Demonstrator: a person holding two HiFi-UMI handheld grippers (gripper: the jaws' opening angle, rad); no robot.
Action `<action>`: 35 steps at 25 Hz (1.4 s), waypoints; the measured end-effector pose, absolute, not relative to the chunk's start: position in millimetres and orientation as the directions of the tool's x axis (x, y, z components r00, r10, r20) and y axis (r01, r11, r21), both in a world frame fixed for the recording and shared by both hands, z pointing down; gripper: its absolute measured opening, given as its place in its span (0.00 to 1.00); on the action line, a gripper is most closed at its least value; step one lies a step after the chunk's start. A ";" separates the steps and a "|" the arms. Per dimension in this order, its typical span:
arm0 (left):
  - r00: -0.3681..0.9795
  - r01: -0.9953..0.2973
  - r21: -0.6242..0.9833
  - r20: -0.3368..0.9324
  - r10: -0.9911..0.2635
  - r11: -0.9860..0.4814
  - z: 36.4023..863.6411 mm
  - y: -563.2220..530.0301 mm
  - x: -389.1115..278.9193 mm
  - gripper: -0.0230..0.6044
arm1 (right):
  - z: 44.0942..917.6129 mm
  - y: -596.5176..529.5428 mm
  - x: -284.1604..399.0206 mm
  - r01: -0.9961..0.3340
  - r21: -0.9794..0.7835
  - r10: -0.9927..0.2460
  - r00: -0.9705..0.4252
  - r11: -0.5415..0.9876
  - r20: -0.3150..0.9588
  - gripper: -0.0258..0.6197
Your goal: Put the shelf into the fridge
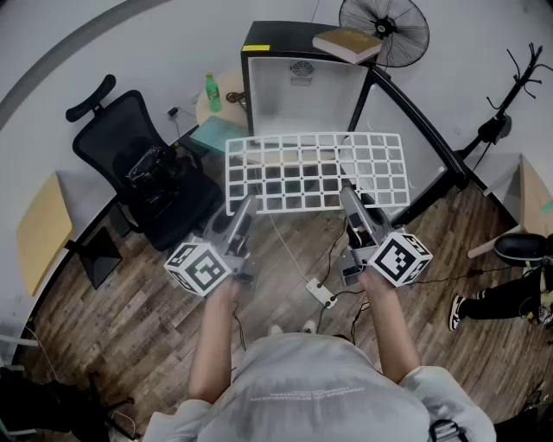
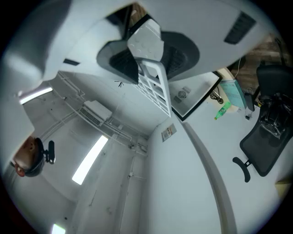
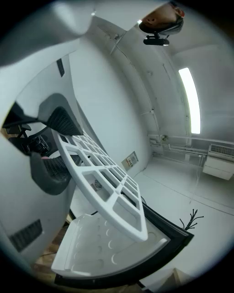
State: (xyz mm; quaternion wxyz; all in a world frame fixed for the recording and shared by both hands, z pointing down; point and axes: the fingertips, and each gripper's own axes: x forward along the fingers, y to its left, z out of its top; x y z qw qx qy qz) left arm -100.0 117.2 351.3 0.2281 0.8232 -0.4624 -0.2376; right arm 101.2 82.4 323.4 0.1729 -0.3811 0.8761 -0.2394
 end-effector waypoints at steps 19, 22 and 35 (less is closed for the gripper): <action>0.460 -0.653 0.602 -0.167 -0.872 -0.460 351.3 112.8 -96.4 0.24 | 329.0 78.0 105.9 -0.585 -0.584 -0.766 -0.635 0.563 -0.102 0.24; 0.453 -0.659 0.605 -0.154 -0.878 -0.447 357.4 109.3 -85.5 0.24 | 336.0 72.7 116.6 -0.580 -0.591 -0.762 -0.641 0.561 -0.094 0.24; 0.382 -0.714 0.606 -0.085 -0.920 -0.352 378.9 105.0 -43.3 0.24 | 364.4 50.1 155.7 -0.520 -0.624 -0.714 -0.695 0.583 -0.088 0.24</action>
